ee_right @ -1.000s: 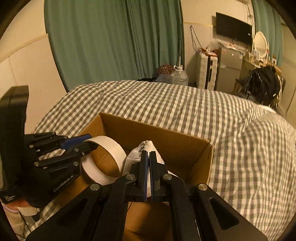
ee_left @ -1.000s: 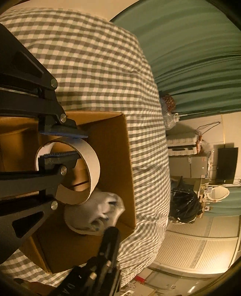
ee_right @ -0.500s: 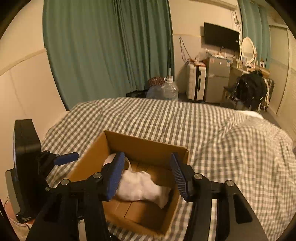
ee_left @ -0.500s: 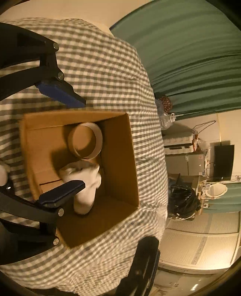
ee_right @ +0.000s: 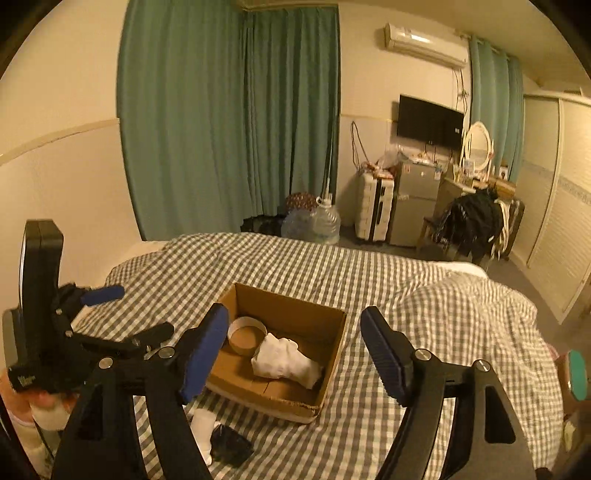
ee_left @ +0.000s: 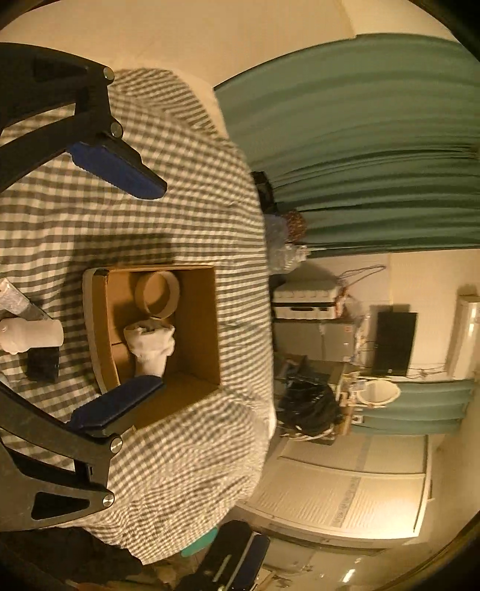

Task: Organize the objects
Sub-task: 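Grasp the white figurine with the left gripper while the right grasps the tissue pack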

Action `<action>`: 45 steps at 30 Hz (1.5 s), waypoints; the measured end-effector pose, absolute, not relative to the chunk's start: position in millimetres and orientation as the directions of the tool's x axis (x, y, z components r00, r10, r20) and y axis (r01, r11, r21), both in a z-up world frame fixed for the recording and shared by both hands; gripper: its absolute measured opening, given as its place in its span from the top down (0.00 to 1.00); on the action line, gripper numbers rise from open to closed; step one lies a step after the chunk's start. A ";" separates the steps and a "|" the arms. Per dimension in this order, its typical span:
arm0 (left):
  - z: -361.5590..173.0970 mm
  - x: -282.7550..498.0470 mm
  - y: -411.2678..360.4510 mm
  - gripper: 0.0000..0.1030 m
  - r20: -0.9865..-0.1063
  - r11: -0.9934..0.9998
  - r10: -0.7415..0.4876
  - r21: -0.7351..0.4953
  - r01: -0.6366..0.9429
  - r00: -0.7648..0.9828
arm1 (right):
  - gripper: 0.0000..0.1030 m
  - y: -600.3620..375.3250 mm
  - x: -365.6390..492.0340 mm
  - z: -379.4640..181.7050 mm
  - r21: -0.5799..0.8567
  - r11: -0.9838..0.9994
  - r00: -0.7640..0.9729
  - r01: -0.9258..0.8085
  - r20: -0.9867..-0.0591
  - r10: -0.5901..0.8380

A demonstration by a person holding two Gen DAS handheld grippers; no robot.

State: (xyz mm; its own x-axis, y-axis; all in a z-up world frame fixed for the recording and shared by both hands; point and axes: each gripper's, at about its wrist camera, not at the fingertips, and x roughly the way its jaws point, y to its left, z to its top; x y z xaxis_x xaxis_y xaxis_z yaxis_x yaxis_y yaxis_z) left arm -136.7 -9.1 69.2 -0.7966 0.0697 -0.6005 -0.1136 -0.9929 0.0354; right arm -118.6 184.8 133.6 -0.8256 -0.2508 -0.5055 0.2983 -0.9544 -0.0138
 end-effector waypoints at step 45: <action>-92.0 2.1 4.5 0.04 -0.798 -0.998 0.058 -0.058 -0.019 -0.600 | 0.71 153.2 17.4 -69.7 -0.073 -0.835 -0.542 0.546 -0.791 -0.284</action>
